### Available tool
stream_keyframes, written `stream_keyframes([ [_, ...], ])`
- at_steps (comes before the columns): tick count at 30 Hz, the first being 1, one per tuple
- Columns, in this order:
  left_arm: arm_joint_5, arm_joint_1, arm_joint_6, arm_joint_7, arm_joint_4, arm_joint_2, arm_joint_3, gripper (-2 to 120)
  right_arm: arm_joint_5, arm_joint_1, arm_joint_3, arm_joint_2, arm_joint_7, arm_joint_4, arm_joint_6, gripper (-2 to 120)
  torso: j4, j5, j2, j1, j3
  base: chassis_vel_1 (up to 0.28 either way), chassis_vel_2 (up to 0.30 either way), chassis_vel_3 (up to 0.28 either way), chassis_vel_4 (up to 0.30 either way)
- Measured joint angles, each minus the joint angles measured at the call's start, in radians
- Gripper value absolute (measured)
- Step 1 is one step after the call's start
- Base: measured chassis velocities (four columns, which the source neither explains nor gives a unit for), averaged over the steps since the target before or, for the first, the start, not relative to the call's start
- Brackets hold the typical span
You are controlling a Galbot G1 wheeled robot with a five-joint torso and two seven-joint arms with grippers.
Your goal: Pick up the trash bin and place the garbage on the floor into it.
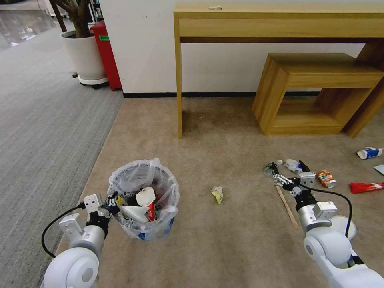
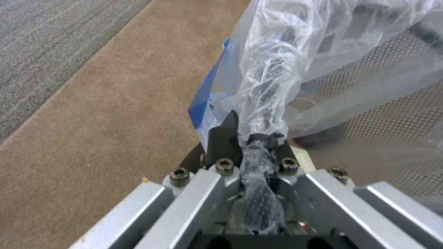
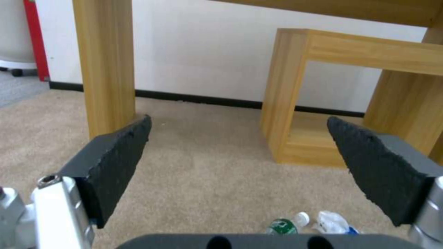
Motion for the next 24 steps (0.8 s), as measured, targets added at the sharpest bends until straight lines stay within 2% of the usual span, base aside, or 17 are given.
stream_keyframes([
  [24,-0.001,0.0,0.002,-0.003,-0.011,0.002,-0.004,1,0.009,0.002,0.005,-0.008,-0.003,0.003,0.008,88,0.0,0.0,0.0,0.0,0.0,-0.039,0.044,0.046,-0.041],
])
